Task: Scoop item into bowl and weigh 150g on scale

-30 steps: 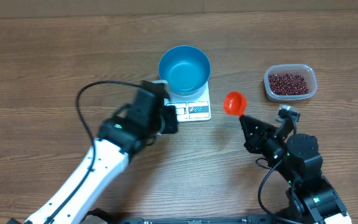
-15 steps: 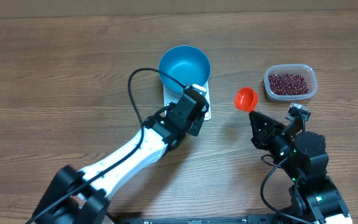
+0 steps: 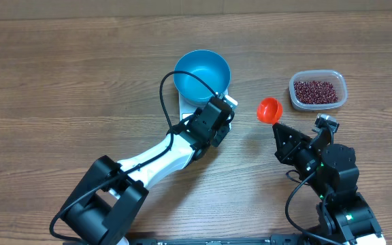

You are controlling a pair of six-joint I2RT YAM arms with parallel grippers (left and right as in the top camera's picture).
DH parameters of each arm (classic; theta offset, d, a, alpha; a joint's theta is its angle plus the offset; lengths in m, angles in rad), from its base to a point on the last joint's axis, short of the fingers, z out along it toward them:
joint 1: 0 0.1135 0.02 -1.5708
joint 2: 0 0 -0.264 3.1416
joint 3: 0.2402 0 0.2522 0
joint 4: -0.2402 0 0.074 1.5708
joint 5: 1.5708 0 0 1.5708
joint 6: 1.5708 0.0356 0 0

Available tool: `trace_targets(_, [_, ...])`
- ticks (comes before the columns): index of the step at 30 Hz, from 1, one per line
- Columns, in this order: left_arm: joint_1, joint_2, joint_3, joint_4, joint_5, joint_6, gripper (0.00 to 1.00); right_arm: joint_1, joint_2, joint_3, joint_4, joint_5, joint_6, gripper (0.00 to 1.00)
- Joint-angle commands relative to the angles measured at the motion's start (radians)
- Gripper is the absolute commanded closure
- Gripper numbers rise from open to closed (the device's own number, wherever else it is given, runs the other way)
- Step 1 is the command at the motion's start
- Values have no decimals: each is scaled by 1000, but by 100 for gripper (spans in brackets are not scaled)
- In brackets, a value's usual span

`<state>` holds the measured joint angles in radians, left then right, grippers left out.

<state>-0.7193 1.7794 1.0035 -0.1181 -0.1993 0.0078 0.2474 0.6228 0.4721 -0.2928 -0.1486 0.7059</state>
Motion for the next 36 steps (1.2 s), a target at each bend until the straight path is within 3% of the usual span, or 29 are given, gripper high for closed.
trace_targets(1, [7,46,21,30,-14,30,96,-8,-6,36,-2,10,-8,96])
trace_targets(36, [41,107,21,56,40,11,96,-8,-5,36,-32,10,-8,96])
